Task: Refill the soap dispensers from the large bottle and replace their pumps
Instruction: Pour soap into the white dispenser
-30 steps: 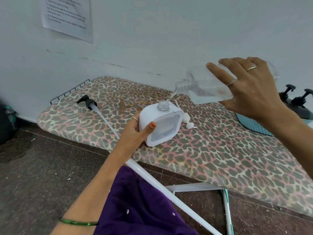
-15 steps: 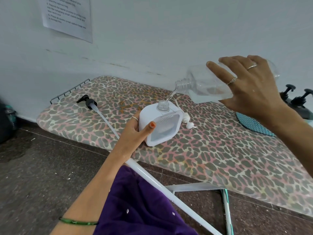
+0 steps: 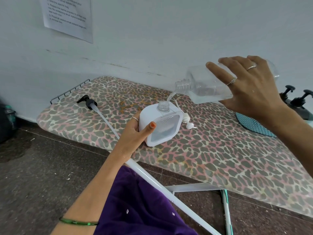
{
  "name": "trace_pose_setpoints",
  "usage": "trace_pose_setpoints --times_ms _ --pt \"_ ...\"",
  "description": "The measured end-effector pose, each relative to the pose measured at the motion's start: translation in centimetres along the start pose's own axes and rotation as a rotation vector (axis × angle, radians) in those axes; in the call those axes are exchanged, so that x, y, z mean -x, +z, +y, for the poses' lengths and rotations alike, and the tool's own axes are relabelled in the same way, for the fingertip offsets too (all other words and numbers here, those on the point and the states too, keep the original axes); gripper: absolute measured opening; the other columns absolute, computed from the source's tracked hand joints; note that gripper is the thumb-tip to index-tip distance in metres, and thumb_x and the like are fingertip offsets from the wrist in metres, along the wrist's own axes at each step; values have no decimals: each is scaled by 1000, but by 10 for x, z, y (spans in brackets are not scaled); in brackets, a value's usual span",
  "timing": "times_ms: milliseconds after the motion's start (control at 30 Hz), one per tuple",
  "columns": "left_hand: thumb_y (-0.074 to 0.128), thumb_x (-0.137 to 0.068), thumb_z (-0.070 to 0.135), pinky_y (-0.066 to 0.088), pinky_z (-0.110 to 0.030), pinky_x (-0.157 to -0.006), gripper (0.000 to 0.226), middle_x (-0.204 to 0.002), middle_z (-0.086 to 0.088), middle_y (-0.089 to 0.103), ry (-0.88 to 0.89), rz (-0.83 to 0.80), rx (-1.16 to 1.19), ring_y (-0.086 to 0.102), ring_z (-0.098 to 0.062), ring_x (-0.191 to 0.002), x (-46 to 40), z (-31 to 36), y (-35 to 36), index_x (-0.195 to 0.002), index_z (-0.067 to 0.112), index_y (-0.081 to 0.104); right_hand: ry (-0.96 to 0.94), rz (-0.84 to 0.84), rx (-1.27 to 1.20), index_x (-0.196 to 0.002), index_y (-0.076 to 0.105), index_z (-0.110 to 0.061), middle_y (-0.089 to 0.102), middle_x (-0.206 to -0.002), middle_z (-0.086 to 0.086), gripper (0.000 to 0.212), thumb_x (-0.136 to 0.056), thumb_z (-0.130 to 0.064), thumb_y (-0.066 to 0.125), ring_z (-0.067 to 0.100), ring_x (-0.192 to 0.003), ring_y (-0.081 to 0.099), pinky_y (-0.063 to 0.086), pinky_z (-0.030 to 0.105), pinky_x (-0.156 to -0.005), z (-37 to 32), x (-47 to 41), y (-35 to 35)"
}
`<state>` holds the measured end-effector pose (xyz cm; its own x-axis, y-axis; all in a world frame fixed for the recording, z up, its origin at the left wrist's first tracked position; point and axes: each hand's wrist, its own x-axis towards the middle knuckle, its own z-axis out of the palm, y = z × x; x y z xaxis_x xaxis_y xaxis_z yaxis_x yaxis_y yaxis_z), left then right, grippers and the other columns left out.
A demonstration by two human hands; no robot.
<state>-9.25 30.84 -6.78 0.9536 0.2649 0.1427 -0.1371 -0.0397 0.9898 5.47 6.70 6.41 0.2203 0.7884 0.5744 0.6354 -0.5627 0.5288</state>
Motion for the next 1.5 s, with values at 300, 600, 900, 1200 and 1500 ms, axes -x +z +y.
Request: trace_pose_setpoints --times_ms 300,600,900,1200,1500 --pt "68 -47 85 58 -49 -70 86 -110 -9 67 -10 14 1 69 -25 -90 -1 1 1 -119 38 54 6 5 8 -143 36 -18 52 -131 23 92 -66 -24 85 42 -115 54 37 60 -93 2 -1 0" --pt "67 -50 84 46 -69 -86 87 -115 -12 67 -8 25 19 60 -41 -107 0 2 3 -121 36 55 7 4 21 -144 36 -18 52 -132 22 90 -68 -28 84 42 -116 53 36 59 -94 1 -2 -1" --pt "68 -48 84 47 -70 -81 81 -111 -12 68 -11 17 23 61 -42 -103 1 2 2 -114 40 56 -2 -15 25 -144 35 -17 51 -132 24 94 -66 -29 86 44 -116 53 37 60 -94 0 -4 -2" --pt "69 -47 84 46 -70 -76 73 -111 -15 66 -6 16 44 62 -43 -97 1 2 2 -109 45 59 -32 27 54 -144 36 -18 53 -130 21 87 -71 -28 82 41 -113 54 38 58 -92 -1 -2 2" --pt "68 -49 84 55 -50 -66 80 -107 -4 69 -1 7 24 65 -36 -91 0 1 0 -115 40 56 -46 20 42 -144 35 -19 53 -131 22 83 -75 -32 78 42 -114 54 37 58 -93 -2 -5 2"
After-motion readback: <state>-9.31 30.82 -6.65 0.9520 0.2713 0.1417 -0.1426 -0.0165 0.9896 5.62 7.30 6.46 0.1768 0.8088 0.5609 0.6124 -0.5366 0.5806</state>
